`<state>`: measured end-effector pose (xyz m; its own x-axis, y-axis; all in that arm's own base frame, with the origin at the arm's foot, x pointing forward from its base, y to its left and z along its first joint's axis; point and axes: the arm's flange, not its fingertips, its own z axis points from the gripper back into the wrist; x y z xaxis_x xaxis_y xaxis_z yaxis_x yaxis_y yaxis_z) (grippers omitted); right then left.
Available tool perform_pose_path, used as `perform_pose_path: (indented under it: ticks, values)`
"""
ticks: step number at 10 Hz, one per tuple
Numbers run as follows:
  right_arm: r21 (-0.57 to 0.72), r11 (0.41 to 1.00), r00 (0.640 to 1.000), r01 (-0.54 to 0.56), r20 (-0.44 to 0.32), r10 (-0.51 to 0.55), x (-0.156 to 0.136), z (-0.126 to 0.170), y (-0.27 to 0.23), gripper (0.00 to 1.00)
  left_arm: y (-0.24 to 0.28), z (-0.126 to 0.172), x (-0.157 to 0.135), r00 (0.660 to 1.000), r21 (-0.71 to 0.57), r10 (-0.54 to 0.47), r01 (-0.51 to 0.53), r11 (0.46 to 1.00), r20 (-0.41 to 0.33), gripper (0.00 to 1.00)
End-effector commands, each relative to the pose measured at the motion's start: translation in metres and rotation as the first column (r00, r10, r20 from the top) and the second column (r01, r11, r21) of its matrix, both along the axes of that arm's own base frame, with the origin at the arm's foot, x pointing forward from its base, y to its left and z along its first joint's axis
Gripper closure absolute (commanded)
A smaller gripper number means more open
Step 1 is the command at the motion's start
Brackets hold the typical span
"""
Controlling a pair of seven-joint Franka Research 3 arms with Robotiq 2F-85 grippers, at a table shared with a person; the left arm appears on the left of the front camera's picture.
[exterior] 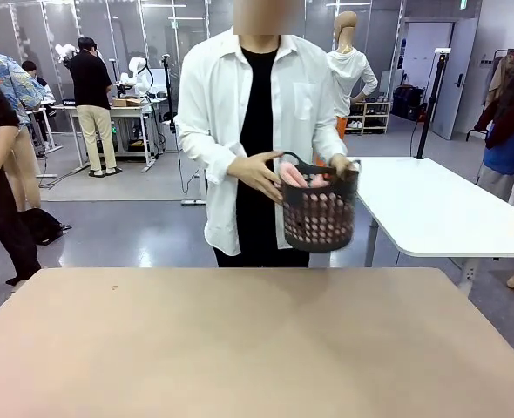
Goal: Fold the towel.
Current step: Grab the top end of the 100 cm Hotel Towel extended by the human.
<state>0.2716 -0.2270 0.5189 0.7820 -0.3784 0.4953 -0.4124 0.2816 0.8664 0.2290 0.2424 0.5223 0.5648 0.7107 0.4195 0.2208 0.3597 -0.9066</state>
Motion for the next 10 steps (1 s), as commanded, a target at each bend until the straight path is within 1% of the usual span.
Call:
perform_pose_path:
  ticks: [1, 10]
  values:
    - [0.0, 1.0, 1.0, -0.001, 0.015, 0.001, 0.0006, 0.0018, -0.0013, 0.0, 0.0011, -0.0005, 0.0009, 1.0, 0.006, -0.007, 0.007, 1.0, 0.013, 0.0]
    - [0.0, 1.0, 1.0, -0.001, 0.015, 0.001, 0.0006, 0.0018, -0.0013, 0.0, 0.0011, -0.0005, 0.0009, 1.0, 0.006, -0.007, 0.007, 1.0, 0.013, 0.0]
